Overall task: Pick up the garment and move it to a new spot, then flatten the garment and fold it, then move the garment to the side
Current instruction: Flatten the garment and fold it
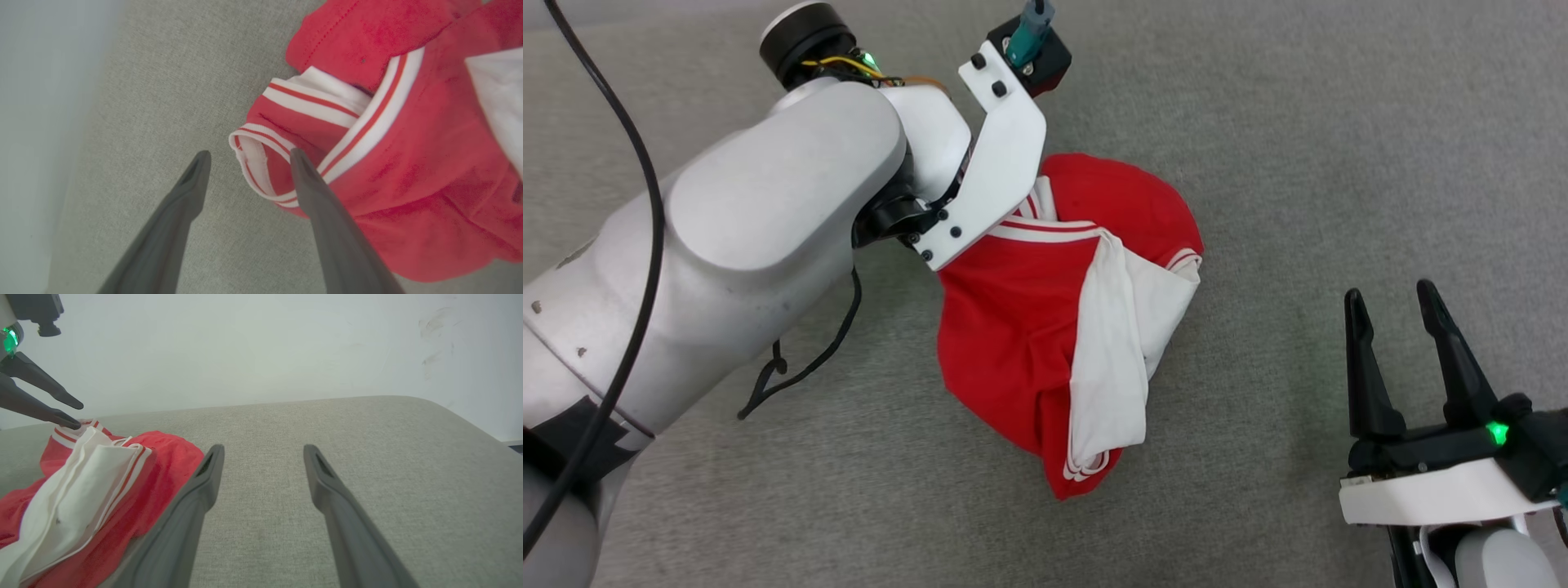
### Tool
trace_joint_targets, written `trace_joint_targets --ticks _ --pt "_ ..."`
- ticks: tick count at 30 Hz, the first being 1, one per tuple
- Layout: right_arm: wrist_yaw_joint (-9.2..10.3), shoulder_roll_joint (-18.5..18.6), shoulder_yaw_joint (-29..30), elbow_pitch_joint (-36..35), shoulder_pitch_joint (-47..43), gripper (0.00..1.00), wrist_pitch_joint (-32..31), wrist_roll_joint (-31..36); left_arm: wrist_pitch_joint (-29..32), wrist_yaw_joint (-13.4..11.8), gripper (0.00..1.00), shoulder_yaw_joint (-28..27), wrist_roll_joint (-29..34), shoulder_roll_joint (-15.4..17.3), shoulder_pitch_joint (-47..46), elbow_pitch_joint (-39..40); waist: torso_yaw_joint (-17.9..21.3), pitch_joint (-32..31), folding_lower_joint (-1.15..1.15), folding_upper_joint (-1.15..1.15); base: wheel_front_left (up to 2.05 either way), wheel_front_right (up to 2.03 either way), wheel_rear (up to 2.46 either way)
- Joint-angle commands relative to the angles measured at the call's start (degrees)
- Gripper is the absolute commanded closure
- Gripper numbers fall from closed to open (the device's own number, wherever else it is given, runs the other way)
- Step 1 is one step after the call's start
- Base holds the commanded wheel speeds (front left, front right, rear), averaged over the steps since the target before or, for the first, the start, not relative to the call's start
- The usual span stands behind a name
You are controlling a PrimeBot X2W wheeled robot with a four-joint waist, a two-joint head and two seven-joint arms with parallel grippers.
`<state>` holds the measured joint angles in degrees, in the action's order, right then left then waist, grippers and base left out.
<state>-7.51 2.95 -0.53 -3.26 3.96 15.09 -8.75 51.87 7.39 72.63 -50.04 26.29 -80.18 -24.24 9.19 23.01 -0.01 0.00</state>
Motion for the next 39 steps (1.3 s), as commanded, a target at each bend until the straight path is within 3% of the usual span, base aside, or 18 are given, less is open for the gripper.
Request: trace_joint_targets --ticks 1,11,12,13,14,18,22,29,39 --pt "0.04 -0.13 -0.21 -0.29 1.54 0.00 0.12 -0.65 1.49 -0.02 0.00 0.51 -0.47 0.46 -0.34 -0.15 2.22 3.27 0.01 0.00 0.00 0.00 0.00" --pt "0.04 -0.13 -0.48 -0.49 3.16 0.00 0.12 -1.22 9.34 0.04 0.00 1.34 3.05 3.78 7.29 5.07 3.13 5.84 0.01 0.00 0.00 0.00 0.00" --pt "0.04 -0.13 -0.31 -0.45 3.19 0.00 0.12 -1.15 9.36 0.05 0.20 1.49 3.07 4.04 7.72 5.69 2.91 5.78 0.01 0.00 0.00 0.00 0.00" --pt "0.04 -0.13 -0.23 -0.34 3.20 0.00 0.12 -1.00 9.28 0.06 0.89 1.57 3.38 4.28 7.96 6.28 2.63 5.64 0.01 0.00 0.00 0.00 0.00" --pt "0.04 -0.13 -0.26 -0.25 3.22 0.00 0.12 -0.81 9.01 0.06 1.00 1.53 3.35 4.63 7.92 6.72 2.36 5.39 0.01 0.00 0.00 0.00 0.00" --pt "0.04 -0.13 0.17 0.20 2.28 0.00 0.12 -0.23 3.67 -0.01 1.00 0.82 2.57 4.77 5.70 7.75 0.32 2.95 0.01 0.00 0.00 0.00 0.00" --pt "0.04 -0.12 0.57 0.77 0.43 0.00 0.12 0.72 -5.67 -0.02 1.00 0.76 1.26 4.96 4.65 7.41 -2.23 -1.18 0.01 0.00 0.00 0.00 0.00" --pt "0.04 -0.10 1.22 1.22 -2.73 0.00 0.12 1.94 -20.33 -0.08 1.00 -0.51 -2.19 9.91 9.77 6.32 -6.93 -8.14 0.01 0.00 0.00 0.00 0.00" --pt "0.04 -0.11 1.35 1.29 -6.73 0.00 0.11 2.85 -30.47 -8.76 1.00 -1.20 -8.87 20.04 30.91 12.99 -10.34 -12.67 0.01 0.00 0.00 0.00 0.00"
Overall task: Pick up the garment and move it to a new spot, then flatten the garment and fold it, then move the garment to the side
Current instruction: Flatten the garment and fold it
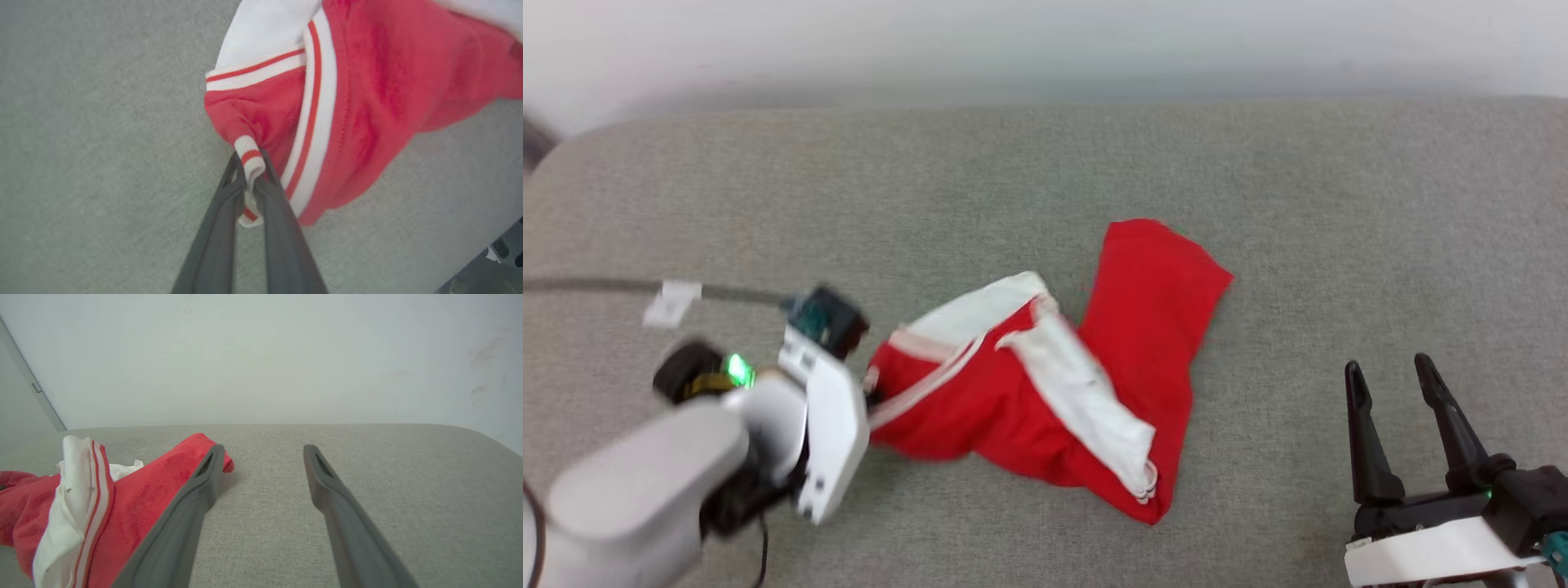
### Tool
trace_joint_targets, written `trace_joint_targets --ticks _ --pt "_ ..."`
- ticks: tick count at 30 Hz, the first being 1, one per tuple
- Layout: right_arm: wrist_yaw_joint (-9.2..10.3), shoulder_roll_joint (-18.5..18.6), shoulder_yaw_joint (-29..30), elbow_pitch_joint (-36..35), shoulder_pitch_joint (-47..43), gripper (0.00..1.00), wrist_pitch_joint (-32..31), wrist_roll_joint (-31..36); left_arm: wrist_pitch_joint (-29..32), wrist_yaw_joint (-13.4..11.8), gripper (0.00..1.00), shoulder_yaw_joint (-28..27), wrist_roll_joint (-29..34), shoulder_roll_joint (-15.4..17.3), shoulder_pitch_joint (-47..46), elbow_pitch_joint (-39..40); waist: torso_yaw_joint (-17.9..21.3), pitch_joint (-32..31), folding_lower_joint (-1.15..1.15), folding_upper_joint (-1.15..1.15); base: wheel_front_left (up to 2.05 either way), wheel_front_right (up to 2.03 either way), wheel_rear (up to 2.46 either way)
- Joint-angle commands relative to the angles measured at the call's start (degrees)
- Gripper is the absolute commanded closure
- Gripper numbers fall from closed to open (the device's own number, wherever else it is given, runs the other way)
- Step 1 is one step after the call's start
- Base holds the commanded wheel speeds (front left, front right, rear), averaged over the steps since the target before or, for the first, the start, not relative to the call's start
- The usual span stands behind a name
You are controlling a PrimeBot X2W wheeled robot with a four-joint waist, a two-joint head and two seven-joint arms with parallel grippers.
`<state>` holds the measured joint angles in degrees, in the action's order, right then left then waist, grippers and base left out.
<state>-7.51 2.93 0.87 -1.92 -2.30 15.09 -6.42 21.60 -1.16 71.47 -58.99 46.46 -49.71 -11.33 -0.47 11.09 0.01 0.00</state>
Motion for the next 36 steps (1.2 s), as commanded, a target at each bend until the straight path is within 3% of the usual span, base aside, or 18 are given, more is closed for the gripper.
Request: trace_joint_targets --ticks 1,5,13,14,15,20,28,32,36 --pt "0.04 -0.10 -0.17 -0.07 -0.55 0.00 0.11 0.53 -0.74 -1.22 1.00 0.10 -0.48 0.76 2.64 0.59 -0.66 -0.89 -0.01 0.00 0.00 0.00 0.00" --pt "0.04 -0.10 -0.42 -0.08 -1.39 0.00 0.11 0.62 -3.09 -4.03 1.00 0.65 -3.62 2.49 11.85 1.80 -0.34 -1.36 -0.01 0.00 0.00 0.00 0.00" --pt "0.04 -0.10 0.32 0.45 -2.96 0.00 0.11 0.99 -5.91 -5.87 1.00 1.28 -5.60 1.74 21.71 1.01 -0.93 -3.54 -0.01 0.00 0.00 0.00 0.00" --pt "0.04 -0.10 0.34 0.50 -3.14 0.00 0.12 1.04 -7.12 -6.26 0.27 0.84 -4.90 1.80 21.44 1.17 -1.12 -4.09 -0.01 0.00 0.00 0.00 0.00" --pt "0.04 -0.11 0.34 0.59 -3.43 0.00 0.11 1.06 -8.26 -6.72 0.00 0.41 -4.65 1.90 21.21 1.27 -1.29 -4.70 -0.01 0.00 0.00 0.00 0.00" --pt "0.04 -0.10 0.29 0.58 -4.59 0.00 0.11 0.83 -15.71 -9.80 0.00 -2.71 -2.36 2.71 20.47 3.44 -1.84 -7.75 -0.01 0.00 0.00 0.00 0.00" --pt "0.04 -0.10 1.57 -2.09 -3.01 0.00 0.11 2.36 -34.13 -21.32 0.00 -9.08 2.05 2.34 25.02 7.11 -2.94 -10.52 -0.01 0.00 0.00 0.00 0.00" --pt "0.04 -0.10 1.94 -4.71 0.88 0.00 0.11 5.02 -36.75 -27.96 0.00 -14.49 6.52 0.58 28.11 9.82 -3.75 -10.22 -0.01 0.00 0.00 0.00 0.00" --pt "0.04 -0.10 0.87 -6.01 6.73 0.00 0.11 8.08 -36.83 -33.35 0.00 -23.61 14.68 -2.63 33.45 14.71 -4.44 -9.55 -0.01 0.00 0.00 0.00 0.00"
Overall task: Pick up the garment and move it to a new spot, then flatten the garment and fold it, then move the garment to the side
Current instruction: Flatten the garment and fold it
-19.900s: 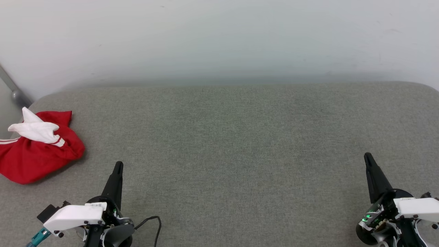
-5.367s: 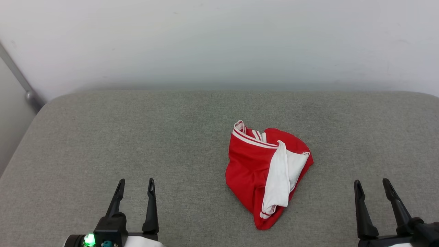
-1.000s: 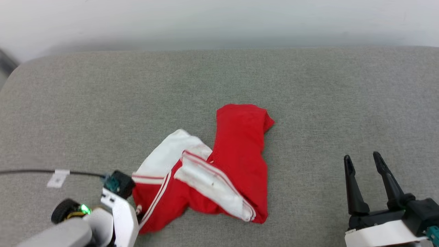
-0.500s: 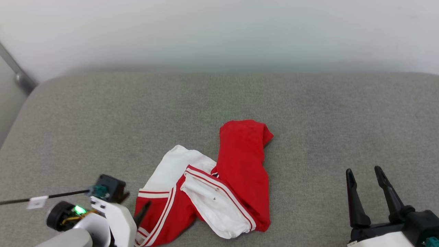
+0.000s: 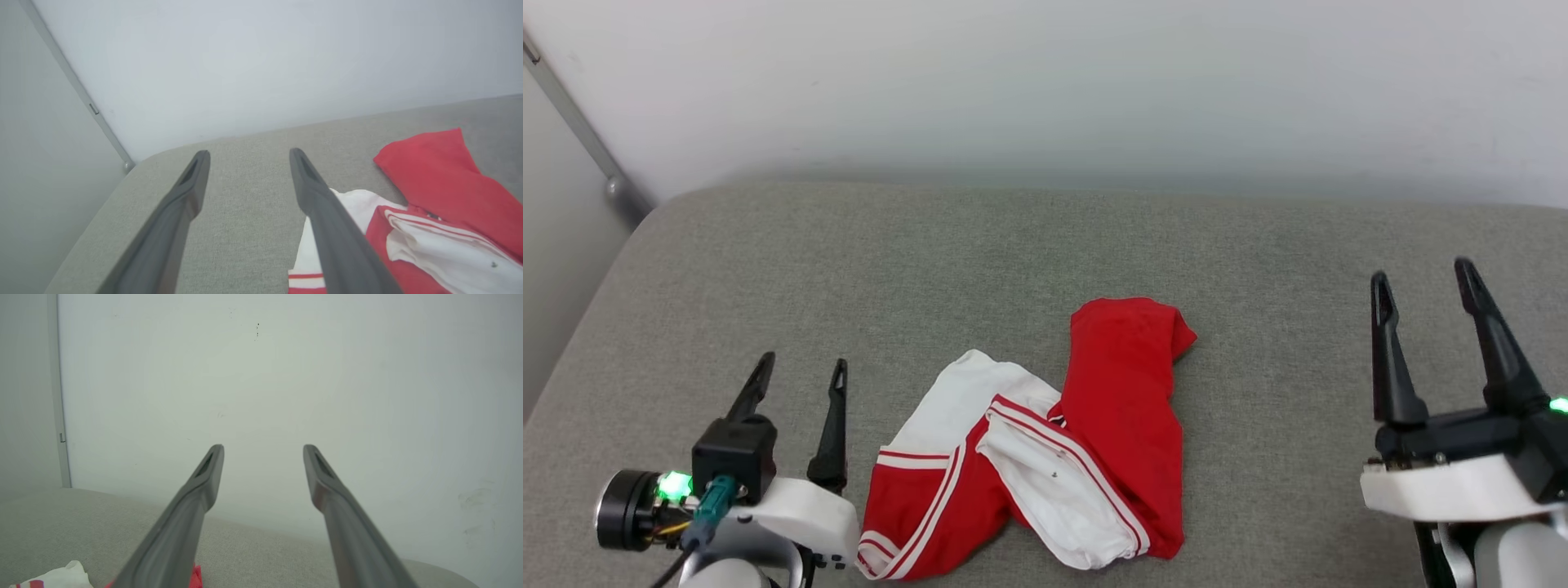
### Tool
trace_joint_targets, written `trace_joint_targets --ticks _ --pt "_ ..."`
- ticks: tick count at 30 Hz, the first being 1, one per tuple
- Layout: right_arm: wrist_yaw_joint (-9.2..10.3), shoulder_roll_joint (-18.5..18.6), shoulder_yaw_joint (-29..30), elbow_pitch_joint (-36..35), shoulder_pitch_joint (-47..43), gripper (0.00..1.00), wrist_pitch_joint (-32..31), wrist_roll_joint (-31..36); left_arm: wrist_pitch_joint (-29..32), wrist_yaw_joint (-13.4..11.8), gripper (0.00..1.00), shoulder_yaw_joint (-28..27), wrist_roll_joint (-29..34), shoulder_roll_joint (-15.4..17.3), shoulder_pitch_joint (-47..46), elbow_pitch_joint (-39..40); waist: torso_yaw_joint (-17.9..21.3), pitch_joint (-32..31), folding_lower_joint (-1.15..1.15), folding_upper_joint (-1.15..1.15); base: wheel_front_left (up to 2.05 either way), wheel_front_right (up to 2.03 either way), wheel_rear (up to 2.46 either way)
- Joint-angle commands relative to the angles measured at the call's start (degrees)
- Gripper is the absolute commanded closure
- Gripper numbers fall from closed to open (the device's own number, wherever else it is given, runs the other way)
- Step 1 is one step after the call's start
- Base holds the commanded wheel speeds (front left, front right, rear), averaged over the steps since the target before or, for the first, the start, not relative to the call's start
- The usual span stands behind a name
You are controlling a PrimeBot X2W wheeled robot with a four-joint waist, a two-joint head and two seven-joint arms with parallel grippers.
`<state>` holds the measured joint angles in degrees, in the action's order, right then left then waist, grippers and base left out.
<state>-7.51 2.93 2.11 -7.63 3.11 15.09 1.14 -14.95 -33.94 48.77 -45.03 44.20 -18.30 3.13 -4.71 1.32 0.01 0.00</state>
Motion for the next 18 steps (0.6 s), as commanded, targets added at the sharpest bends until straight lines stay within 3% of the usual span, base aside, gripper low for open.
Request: trace_joint_targets --ticks 1,6,7,10,11,12,18 --pt "0.04 -0.13 -1.14 -0.27 2.98 0.00 0.11 0.15 -0.28 -1.72 0.00 -3.43 2.81 -1.49 3.56 1.61 -0.30 0.36 -0.01 0.00 0.00 0.00 0.00" --pt "0.06 4.91 -7.11 1.07 9.45 0.00 0.11 -0.25 -0.24 -3.39 0.00 -11.22 9.18 -5.34 10.20 4.75 -0.68 0.79 -0.01 0.00 0.00 0.00 0.00" --pt "0.05 7.85 -10.63 2.28 12.78 0.00 0.11 -0.87 -0.24 -3.22 0.00 -14.26 11.81 -7.15 12.92 5.25 -0.95 0.95 -0.01 0.00 0.00 0.00 0.00" --pt "0.05 10.65 -14.62 4.49 15.73 0.00 0.11 -2.34 -0.25 -2.72 0.00 -16.64 13.85 -9.16 15.22 5.55 -1.23 1.15 -0.01 0.00 0.00 0.00 0.00" --pt "0.05 13.70 -19.35 7.76 18.69 0.00 -0.17 -4.52 -0.25 -1.72 0.00 -18.64 16.02 -11.02 16.79 5.60 -1.57 1.33 -0.01 0.00 0.00 0.00 0.00" --pt "0.05 13.70 -19.35 7.76 18.69 0.00 -0.17 -4.52 -0.25 -1.72 0.00 -18.64 16.02 -11.02 16.79 5.60 -1.57 1.33 -0.01 0.00 0.00 0.00 0.00" --pt "0.05 22.60 -37.77 12.78 28.66 0.00 -11.25 -17.17 -0.26 1.54 0.00 -23.36 21.26 -16.35 19.70 4.96 -2.64 2.59 -0.01 0.00 0.00 0.00 0.00"
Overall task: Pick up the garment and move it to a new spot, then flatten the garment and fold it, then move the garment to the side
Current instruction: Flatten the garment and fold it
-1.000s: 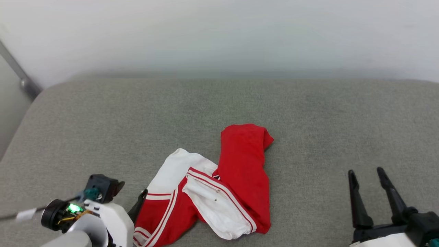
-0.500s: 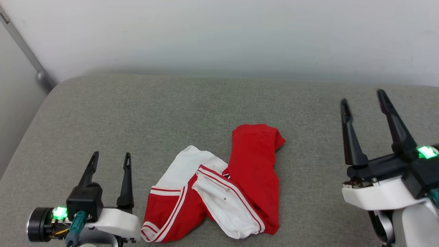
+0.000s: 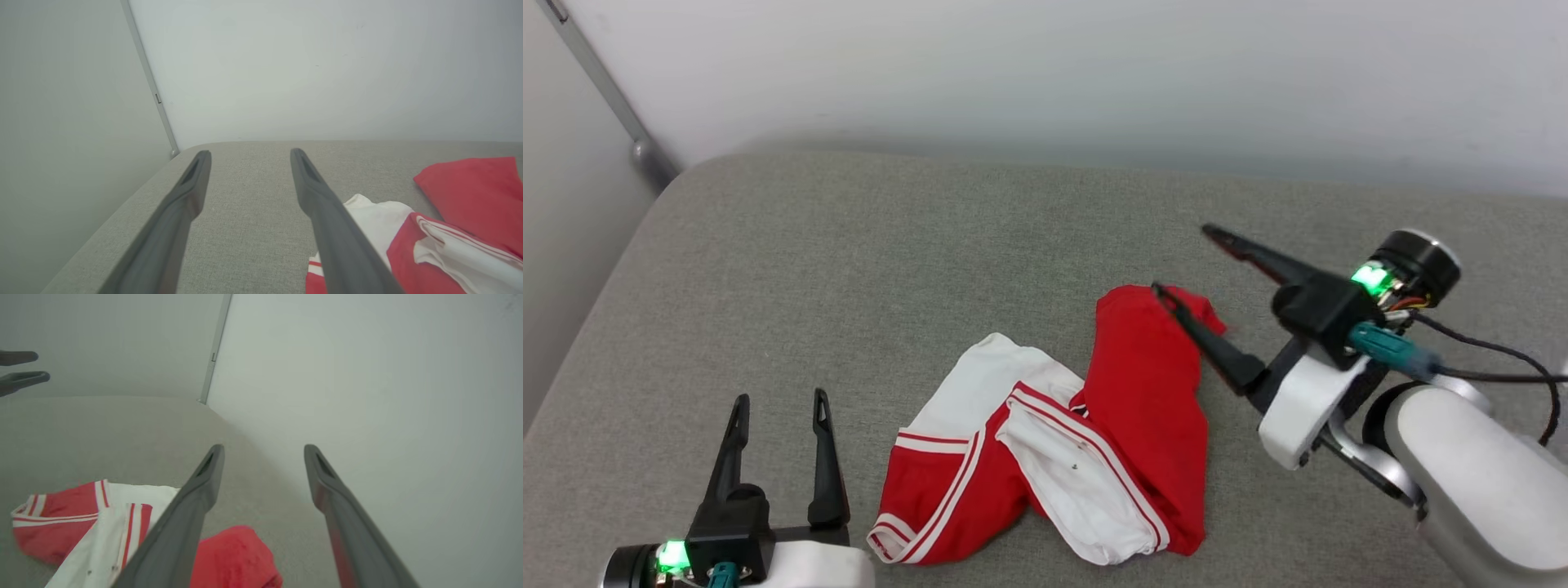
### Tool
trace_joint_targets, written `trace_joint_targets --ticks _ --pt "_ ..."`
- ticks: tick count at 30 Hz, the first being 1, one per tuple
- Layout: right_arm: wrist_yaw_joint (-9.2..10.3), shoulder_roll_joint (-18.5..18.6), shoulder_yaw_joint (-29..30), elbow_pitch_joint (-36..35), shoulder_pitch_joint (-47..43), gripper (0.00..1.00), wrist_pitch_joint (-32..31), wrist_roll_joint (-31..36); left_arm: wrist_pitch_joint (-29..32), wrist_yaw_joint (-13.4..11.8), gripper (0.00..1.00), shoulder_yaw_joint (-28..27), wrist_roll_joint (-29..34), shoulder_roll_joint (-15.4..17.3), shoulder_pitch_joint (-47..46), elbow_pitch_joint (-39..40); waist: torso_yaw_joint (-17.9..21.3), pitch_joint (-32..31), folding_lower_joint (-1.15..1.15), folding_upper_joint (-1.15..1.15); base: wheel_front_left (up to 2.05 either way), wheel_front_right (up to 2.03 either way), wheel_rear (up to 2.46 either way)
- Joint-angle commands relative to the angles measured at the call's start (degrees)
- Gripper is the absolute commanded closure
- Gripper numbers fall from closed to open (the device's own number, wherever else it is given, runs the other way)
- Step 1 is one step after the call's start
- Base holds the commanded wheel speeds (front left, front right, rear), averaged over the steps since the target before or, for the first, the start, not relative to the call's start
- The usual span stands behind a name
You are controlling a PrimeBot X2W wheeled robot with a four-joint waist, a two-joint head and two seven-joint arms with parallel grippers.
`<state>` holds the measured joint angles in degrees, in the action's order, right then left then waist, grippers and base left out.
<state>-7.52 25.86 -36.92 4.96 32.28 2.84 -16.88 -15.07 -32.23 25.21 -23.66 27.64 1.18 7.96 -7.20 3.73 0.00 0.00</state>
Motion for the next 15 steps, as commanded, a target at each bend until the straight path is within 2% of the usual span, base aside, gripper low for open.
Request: trace_joint_targets --ticks 1,8,12,15 --pt "0.06 1.34 -2.23 0.14 1.25 0.00 -1.73 -1.61 -0.13 0.49 0.00 -0.52 0.66 -0.62 0.55 0.12 -0.30 0.56 0.00 0.00 0.00 0.00 0.00" --pt "0.06 9.86 -23.60 -2.92 12.58 0.00 -22.00 -18.30 -0.14 5.19 0.00 -5.15 5.44 -6.37 1.37 -0.57 -1.04 4.20 0.00 0.00 0.00 0.00 0.00" --pt "0.06 11.58 -32.69 -4.42 18.44 0.00 -31.97 -24.58 -0.14 8.09 0.00 -7.47 7.72 -9.50 0.23 -1.35 -1.52 6.86 0.00 0.00 0.00 0.00 0.00" --pt "0.06 11.08 -35.77 -5.85 21.38 0.00 -38.20 -26.61 -0.14 10.18 0.00 -9.01 9.29 -11.72 -0.78 -1.76 -1.98 8.83 0.00 0.00 0.00 0.00 0.00"
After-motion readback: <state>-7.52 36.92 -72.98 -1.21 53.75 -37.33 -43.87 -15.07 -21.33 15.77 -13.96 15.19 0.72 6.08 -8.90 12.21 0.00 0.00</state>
